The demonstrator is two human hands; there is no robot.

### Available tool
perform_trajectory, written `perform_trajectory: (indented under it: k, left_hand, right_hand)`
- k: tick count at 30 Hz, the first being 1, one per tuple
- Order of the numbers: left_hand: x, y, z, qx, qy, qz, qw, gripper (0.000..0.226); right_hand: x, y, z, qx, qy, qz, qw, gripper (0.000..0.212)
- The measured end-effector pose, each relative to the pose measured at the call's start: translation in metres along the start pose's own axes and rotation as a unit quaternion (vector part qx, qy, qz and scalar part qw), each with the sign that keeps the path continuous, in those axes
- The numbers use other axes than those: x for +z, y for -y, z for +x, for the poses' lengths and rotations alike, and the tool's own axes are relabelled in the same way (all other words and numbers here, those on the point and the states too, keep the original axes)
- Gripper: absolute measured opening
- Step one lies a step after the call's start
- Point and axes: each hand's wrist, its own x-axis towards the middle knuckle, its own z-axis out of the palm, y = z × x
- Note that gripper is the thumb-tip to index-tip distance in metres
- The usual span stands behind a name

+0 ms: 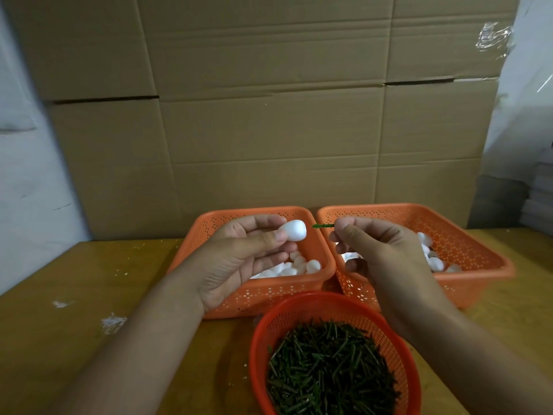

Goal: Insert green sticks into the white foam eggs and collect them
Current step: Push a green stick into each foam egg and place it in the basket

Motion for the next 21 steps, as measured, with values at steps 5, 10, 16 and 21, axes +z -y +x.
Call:
perform_trajectory:
  k: [5, 10, 16, 21]
  left_hand:
    - [0.0020, -0.0002, -0.0006, -0.003, 0.003, 0.011, 1.000, 0.024]
    - [0.0034, 0.0000, -0.0007, -0.002, 0.006, 0.021, 1.000, 0.030]
    - [0.0045, 0.0013, -0.0014, -0.007, 0.007, 0.025, 1.000, 0.025]
    - [0.0057, 0.0007, -0.0019, -0.008, 0.016, 0.038, 0.999, 0.025]
  right_hand:
    - [0.0008, -0.0011, 0.0007, 0.005, 0.002, -0.009, 1.000, 0.023]
    - [-0.0005, -0.0035, 0.0004, 0.007, 0.008, -0.019, 1.000, 0.019]
    - [0.0020, -0.0061, -0.0003, 0.001, 0.016, -0.018, 1.000, 0.019]
    - [0.0033, -0.0076, -0.0015, -0.003, 0.017, -0.006, 1.000, 0.015]
